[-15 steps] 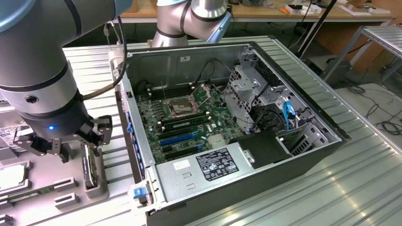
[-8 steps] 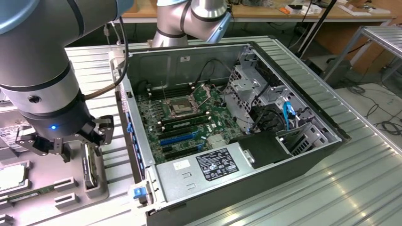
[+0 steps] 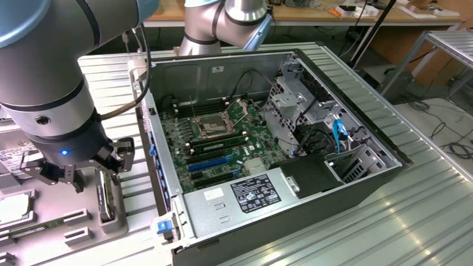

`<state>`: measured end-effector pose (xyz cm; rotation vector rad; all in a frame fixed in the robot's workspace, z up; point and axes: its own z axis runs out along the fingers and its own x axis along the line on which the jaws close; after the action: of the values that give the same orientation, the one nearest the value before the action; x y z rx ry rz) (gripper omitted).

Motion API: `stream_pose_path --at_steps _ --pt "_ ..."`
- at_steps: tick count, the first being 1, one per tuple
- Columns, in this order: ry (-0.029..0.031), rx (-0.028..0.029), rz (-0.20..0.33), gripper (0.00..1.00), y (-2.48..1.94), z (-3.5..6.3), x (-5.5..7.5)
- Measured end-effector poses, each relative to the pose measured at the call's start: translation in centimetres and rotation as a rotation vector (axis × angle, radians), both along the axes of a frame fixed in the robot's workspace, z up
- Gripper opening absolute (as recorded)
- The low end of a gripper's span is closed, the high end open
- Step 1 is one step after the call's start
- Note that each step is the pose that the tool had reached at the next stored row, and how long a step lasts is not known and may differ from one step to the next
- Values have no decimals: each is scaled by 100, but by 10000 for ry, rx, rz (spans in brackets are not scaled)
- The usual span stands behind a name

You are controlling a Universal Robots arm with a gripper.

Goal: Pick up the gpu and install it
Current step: 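Pick up the gpu and move the gpu toward the slot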

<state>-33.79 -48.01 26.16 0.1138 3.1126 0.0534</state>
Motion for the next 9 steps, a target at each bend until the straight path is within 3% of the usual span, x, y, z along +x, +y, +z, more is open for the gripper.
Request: stream_pose_path --at_steps 4,9 --pt "0 -1 14 60 -1 -65 0" --pt "1 -2 766 60 -1 -120 0"
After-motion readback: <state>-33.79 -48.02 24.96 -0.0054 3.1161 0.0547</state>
